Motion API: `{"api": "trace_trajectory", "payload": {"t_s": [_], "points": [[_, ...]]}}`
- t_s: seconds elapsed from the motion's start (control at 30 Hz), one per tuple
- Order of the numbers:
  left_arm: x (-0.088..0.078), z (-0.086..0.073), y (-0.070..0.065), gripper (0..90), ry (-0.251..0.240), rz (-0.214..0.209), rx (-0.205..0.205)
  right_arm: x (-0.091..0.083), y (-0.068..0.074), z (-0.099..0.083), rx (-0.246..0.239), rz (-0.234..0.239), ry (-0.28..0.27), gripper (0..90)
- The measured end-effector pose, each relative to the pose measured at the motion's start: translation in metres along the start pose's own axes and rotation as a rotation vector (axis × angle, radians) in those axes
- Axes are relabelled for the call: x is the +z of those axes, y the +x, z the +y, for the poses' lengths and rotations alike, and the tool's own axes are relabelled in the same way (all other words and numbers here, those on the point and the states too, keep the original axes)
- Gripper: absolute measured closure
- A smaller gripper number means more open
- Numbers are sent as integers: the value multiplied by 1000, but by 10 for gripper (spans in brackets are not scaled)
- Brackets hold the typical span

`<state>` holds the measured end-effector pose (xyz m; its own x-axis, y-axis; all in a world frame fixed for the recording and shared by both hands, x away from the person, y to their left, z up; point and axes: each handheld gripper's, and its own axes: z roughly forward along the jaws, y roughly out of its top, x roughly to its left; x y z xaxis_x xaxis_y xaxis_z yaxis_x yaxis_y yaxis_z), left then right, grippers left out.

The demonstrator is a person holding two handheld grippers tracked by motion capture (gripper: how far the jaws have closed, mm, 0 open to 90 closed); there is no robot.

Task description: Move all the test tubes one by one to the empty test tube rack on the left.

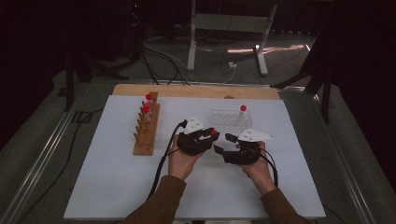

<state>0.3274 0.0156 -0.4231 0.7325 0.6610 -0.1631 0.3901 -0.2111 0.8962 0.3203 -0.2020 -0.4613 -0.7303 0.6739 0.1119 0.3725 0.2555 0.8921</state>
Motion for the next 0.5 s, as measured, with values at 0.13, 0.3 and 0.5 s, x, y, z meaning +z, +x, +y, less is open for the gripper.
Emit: {"api": "trace_trajectory", "payload": {"t_s": [0.13,0.3,0.5], "points": [[-9,4,6,705,-15,14,-18,-2,-1,0,-5,-11,-7,155],[-21,9,14,705,-39,40,-30,-8,-2,1,-13,-19,-36,95],[-34,15,22,705,-63,67,-40,-14,-7,1,0,-23,-50,40]]}}
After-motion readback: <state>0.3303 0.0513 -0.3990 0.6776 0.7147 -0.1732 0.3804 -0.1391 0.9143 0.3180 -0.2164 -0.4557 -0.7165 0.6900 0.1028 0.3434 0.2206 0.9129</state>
